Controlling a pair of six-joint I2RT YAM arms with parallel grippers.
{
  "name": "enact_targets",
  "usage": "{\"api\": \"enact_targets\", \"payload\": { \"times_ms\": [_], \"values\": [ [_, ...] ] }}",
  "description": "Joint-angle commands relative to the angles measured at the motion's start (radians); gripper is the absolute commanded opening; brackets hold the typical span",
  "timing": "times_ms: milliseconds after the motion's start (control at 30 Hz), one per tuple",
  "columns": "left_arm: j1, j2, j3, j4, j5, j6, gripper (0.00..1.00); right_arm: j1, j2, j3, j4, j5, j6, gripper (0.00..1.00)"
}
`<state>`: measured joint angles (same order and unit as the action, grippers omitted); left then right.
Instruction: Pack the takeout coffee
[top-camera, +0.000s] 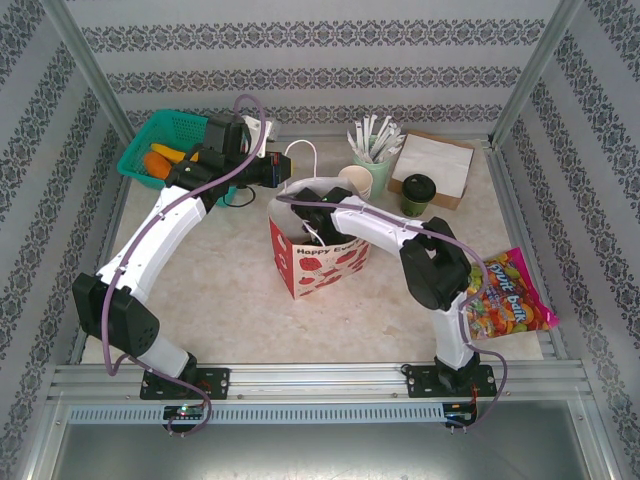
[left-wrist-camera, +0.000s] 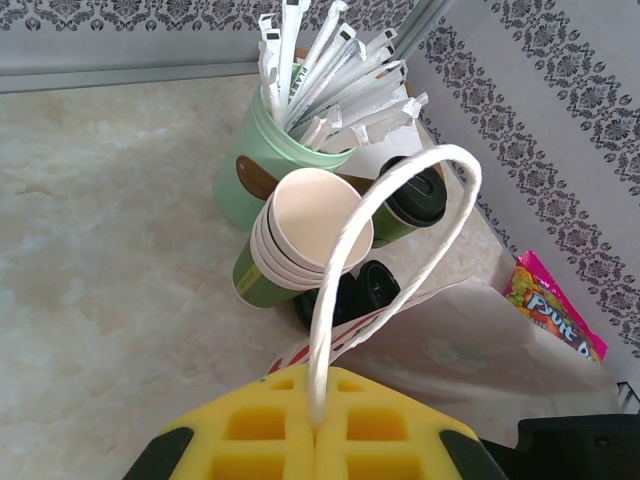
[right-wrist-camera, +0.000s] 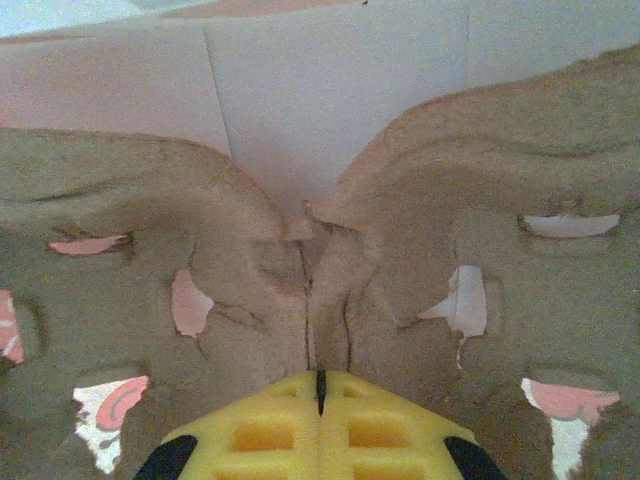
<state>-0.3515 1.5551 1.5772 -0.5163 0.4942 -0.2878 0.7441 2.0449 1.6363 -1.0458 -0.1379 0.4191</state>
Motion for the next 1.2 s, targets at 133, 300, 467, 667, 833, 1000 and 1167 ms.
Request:
{"api": "enact_targets", "payload": {
  "times_ms": [133, 300, 467, 667, 833, 1000, 1167],
  "values": [
    [0.008, 0.017, 0.027, -0.052, 0.02, 0.029, 0.0, 0.001, -0.074, 0.013, 0.079, 0.035, 0.031, 0.0],
    [0.007, 0.018, 0.028, -0.059, 0.024, 0.029, 0.0, -0.008, -0.043, -0.003, 0.16, 0.09, 0.043, 0.0],
    [0.007, 0.018, 0.026, -0.059, 0.032, 0.032, 0.0, -0.014, 0.028, -0.01, 0.15, 0.077, 0.034, 0.0],
    [0.007, 0.02, 0.031, -0.06, 0.026, 0.036, 0.0, -0.01, 0.054, -0.053, 0.152, 0.061, 0.033, 0.0],
    [0.008, 0.02, 0.033, -0.051, 0.018, 0.035, 0.0, -0.009, 0.019, -0.07, 0.142, 0.064, 0.031, 0.0],
    [0.007, 0.022, 0.037, -0.053, 0.017, 0.035, 0.0, -0.009, -0.05, -0.068, 0.134, 0.028, 0.027, 0.0],
    [0.007, 0.023, 0.046, -0.066, 0.001, 0.048, 0.0, -0.008, -0.031, -0.107, 0.145, 0.023, 0.034, 0.0]
  ]
}}
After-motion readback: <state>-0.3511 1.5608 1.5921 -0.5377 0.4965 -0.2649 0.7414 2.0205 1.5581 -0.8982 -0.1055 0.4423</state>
